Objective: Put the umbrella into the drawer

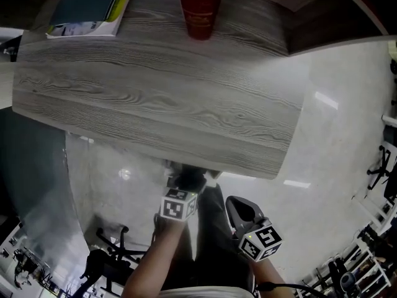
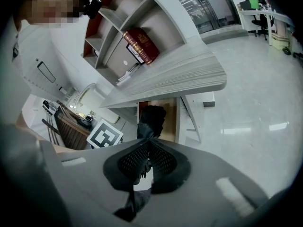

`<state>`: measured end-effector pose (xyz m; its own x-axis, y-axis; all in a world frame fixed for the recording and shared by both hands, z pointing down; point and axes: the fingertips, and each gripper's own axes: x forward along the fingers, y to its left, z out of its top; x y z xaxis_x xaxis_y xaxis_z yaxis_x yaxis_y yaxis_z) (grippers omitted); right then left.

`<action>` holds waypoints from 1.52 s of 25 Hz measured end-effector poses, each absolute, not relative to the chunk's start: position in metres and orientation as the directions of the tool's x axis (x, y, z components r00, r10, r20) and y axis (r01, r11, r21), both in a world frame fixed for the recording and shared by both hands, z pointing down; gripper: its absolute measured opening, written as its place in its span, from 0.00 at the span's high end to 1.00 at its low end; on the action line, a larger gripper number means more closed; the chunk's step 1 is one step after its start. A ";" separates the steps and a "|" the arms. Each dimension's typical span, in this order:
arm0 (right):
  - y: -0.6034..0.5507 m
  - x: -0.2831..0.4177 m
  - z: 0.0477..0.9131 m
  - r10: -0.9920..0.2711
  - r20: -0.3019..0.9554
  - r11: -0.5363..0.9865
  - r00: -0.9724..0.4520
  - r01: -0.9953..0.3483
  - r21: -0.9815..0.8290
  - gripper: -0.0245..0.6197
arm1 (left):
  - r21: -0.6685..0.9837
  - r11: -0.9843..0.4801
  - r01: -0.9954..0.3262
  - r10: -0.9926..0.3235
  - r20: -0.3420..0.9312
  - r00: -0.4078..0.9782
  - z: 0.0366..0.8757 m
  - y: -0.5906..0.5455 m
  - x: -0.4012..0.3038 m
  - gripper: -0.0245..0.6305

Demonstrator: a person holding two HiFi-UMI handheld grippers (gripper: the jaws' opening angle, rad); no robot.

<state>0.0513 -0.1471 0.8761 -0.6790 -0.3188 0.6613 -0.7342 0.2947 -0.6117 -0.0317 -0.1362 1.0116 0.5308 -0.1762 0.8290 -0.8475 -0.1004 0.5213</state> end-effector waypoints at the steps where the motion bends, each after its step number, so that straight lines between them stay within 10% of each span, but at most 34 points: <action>1: -0.147 0.053 0.878 -0.320 0.662 0.290 -0.678 -0.735 -0.612 0.95 | 0.507 -0.104 -0.856 -0.179 0.837 0.517 1.013 -0.137 -0.032 0.57; 38: -0.130 0.078 0.808 -0.350 0.651 0.360 -0.674 -0.738 -0.571 0.95 | 0.284 -0.238 -0.929 -0.371 0.857 0.357 0.920 -0.142 -0.033 0.48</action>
